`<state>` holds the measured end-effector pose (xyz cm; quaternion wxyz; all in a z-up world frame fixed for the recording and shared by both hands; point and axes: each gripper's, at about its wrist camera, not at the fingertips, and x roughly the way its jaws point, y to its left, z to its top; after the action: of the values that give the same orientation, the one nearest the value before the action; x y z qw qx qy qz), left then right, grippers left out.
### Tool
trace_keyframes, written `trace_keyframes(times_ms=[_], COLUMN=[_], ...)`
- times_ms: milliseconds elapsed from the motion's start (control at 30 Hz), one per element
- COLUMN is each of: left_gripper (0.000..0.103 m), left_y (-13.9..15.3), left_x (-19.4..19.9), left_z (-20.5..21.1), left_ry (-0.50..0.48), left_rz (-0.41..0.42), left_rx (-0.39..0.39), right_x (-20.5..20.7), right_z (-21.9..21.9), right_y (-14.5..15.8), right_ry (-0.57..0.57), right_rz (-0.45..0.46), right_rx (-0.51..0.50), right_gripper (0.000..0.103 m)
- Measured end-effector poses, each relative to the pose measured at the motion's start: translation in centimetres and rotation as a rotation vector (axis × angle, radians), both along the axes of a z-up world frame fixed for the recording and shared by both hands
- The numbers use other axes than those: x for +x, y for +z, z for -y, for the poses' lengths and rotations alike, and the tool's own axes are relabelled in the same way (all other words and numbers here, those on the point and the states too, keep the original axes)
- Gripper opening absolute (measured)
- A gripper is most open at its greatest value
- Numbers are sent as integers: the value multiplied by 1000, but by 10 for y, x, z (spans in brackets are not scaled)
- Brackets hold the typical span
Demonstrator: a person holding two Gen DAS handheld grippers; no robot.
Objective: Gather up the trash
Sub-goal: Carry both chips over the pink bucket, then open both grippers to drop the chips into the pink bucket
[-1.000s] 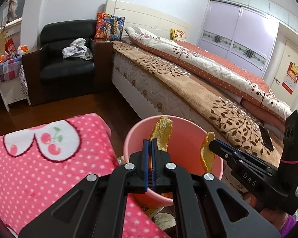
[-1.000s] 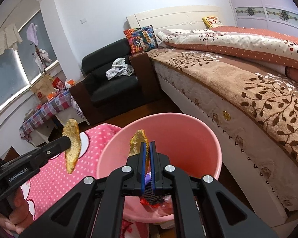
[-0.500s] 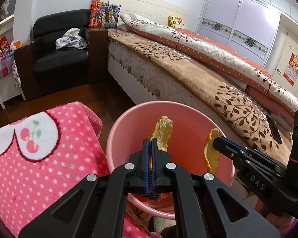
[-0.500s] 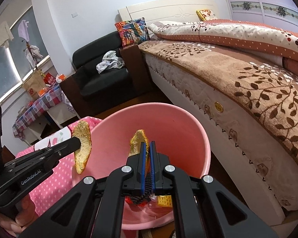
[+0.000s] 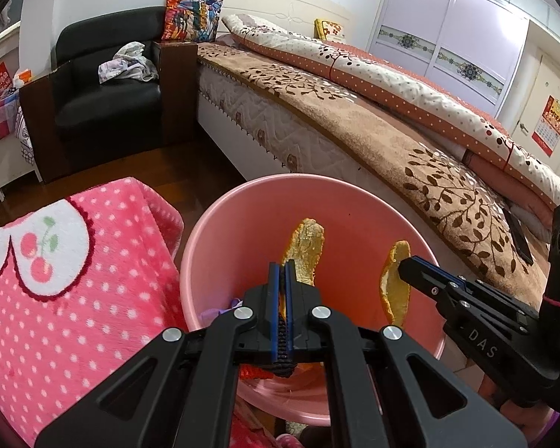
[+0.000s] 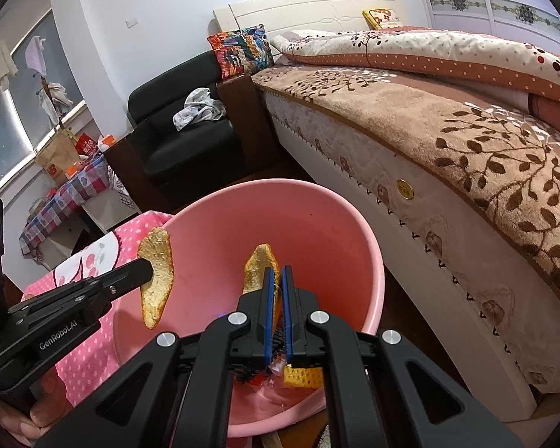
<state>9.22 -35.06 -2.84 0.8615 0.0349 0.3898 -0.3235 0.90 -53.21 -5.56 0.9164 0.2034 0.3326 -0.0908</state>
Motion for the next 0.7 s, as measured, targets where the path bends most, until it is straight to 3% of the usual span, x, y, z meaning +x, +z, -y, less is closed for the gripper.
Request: trace_keyframes(times_ms=[300,467,700], left_gripper=[3,36,40], left_y=[-5,-3,2], left_x=[2,0,-5], left_z=[0,0,-4], left_ry=[-5,-12,-13], left_rz=[-25,-27,-31], left_rx=[12,-1,-14], right_x=[-1,-2,-5], right_z=[1,2,1], right_y=[-3,-3,0], right_ry=[-5,-8,-12], right_rz=[-6,-3,5], right_rx=[0,-1,-1], right_gripper=[4,5,7])
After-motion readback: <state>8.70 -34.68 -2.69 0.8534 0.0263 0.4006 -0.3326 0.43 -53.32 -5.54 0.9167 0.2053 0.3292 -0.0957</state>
